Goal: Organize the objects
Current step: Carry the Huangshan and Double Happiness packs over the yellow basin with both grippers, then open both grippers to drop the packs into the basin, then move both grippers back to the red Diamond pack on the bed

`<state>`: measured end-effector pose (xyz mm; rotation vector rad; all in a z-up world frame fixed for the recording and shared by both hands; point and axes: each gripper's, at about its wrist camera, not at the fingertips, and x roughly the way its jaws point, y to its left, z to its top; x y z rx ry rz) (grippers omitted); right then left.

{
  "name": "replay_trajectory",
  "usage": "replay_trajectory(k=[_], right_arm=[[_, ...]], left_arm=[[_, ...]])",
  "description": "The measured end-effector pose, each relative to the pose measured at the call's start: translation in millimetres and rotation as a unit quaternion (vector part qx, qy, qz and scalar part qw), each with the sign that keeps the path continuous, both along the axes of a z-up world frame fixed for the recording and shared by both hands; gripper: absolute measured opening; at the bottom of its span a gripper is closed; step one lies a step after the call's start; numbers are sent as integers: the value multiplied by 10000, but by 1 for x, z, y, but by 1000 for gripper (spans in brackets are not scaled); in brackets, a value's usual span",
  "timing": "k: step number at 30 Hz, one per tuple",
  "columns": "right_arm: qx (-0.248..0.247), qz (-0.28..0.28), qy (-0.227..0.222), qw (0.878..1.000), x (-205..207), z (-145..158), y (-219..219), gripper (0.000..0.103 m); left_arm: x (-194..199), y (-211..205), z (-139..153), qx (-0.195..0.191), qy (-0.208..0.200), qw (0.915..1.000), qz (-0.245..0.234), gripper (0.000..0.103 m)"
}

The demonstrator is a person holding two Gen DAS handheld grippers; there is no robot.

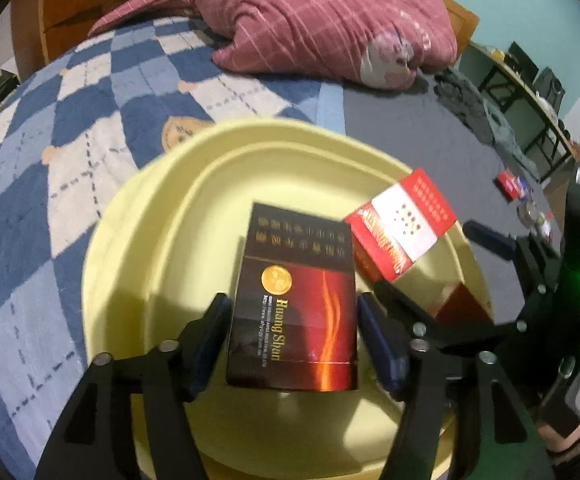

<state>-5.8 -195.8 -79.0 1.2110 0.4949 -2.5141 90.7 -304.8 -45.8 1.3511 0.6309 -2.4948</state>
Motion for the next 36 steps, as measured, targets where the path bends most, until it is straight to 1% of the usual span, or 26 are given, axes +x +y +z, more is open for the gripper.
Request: replay_trajectory(k=[1,2,3,4,5,8,10,13,16,20,22,26,28,30,32,33,36], right_arm=[[-20,7,-13,10000,1,1,1,103],[-39,4,-17,10000,2,3,1,103],[-79,-9,-7,10000,4,6,4,103],[-125,-28,13,9999,6,10,6,103],[-187,-60,36,9998,8,14,10,103],[-417,-270,129,9987,12,30,27,103],[-546,-445,260,9972,15,46,42,103],[-689,-681,433,9944,19,65,65,103],[-838,-893,536,9910,26,81,92,103],[-851,-1159,731,9869,40,95,133,103],[-729,-1348,848,9845,48,100,158,103],[-707,-1695,927,9786,61,104,220,103],[-641,-1889,1010,9747,69,105,251,103],[-611,-2043,1021,9716,74,104,278,103],[-559,-2191,967,9693,77,99,302,103],[-531,-2255,930,9683,78,97,313,103],[-530,-2357,855,9666,81,87,343,103]], left_arm=[[2,-1,4,-18,80,10000,43,80],[3,-2,9,-29,170,9998,75,85],[4,-3,14,-42,239,9997,100,86],[5,-4,20,-68,308,9994,151,93],[6,-5,26,-97,371,9991,200,103],[9,0,47,-273,636,9972,266,103],[11,12,62,-524,802,9953,131,103],[9,31,73,-749,877,9933,5,103],[4,54,78,-787,923,9924,-186,103],[-12,89,79,-776,958,9910,-516,103],[-25,109,77,-703,962,9901,-742,103],[-58,150,75,-790,952,9858,-1133,103],[-75,171,73,-764,968,9829,-1366,103],[-97,194,69,-709,1014,9774,-1713,103],[-120,217,61,-580,1074,9668,-2243,103],[-129,223,58,-619,1085,9635,-2370,103],[-161,247,46,-873,1118,9491,-2814,103]])
